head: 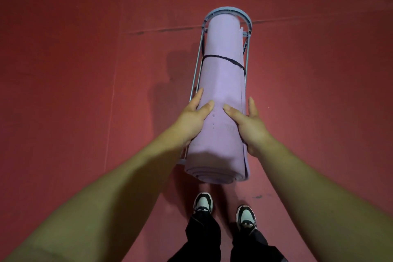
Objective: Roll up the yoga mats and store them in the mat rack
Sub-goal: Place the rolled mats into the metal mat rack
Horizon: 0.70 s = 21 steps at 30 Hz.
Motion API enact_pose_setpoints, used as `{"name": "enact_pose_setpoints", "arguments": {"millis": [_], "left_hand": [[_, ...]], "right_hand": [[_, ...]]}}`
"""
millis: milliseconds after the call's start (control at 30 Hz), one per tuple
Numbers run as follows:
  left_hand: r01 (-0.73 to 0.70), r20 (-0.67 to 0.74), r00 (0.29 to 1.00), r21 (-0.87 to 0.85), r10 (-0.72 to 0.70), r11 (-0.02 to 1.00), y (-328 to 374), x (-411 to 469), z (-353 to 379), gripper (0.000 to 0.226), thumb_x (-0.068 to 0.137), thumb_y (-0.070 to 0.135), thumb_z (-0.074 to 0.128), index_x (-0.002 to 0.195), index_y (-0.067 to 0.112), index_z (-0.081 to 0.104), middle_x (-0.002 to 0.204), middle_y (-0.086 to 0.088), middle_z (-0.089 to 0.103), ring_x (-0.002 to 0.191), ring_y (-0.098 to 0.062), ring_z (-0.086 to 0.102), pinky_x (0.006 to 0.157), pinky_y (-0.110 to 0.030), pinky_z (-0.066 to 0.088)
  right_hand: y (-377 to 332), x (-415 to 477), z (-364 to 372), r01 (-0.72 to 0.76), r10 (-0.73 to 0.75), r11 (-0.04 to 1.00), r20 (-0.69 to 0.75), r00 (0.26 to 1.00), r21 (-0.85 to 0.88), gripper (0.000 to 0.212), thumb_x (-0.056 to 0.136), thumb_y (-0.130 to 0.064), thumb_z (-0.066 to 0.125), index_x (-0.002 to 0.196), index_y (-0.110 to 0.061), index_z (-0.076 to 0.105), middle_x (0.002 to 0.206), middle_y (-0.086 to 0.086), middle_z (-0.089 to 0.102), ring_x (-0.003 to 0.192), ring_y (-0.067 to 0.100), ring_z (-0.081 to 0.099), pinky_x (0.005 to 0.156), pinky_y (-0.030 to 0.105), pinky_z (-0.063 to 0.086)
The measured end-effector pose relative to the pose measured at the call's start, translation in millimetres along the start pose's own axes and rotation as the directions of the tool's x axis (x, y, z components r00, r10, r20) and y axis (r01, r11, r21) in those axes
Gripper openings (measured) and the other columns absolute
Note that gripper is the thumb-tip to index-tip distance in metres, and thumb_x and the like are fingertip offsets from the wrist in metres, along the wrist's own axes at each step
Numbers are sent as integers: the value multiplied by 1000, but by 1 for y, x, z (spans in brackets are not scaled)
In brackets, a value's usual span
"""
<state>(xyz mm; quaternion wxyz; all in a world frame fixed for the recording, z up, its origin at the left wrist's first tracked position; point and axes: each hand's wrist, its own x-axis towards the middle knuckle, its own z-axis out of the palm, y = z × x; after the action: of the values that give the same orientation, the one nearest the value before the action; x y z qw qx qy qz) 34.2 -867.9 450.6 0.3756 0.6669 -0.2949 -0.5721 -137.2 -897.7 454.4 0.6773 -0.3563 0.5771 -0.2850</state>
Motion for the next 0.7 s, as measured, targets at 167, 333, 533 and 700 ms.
{"name": "enact_pose_setpoints", "arguments": {"millis": [167, 333, 533, 700], "left_hand": [[-31, -26, 999, 31, 32, 999, -2, 4, 0, 66, 101, 40, 61, 159, 35, 29, 159, 8, 40, 137, -9, 48, 115, -34, 41], [-35, -18, 999, -15, 34, 999, -9, 5, 2, 65, 101, 39, 61, 158, 36, 30, 157, 7, 44, 133, -10, 53, 111, -34, 46], [-44, -41, 998, -15, 43, 999, -10, 6, 0, 74, 91, 48, 64, 157, 36, 33, 155, 9, 47, 133, -7, 53, 114, -35, 43], [-50, -36, 998, -19, 50, 999, -7, -1, 1, 64, 101, 36, 61, 158, 32, 32, 154, 11, 44, 131, -6, 51, 109, -27, 43]], "right_hand": [[1, 0, 2, -16, 16, 1000, -25, 1000, 4, 60, 86, -29, 80, 117, -53, 34, 92, -31, 63, 82, -5, 70, 66, 19, 55], [-1, 2, 2, -68, 68, 998, 1, 998, 15, 98, 84, -37, 81, 156, -36, 14, 101, -24, 55, 85, -6, 63, 65, 19, 52], [1, 2, 7, -22, 21, 999, -25, 999, -37, 100, 86, -42, 78, 160, -27, 11, 102, -27, 50, 90, -6, 56, 73, 22, 47], [-1, -5, 4, -7, 7, 999, 12, 1000, -37, 64, 88, -36, 77, 129, -40, 28, 104, -25, 56, 90, -3, 63, 69, 20, 54]]}}
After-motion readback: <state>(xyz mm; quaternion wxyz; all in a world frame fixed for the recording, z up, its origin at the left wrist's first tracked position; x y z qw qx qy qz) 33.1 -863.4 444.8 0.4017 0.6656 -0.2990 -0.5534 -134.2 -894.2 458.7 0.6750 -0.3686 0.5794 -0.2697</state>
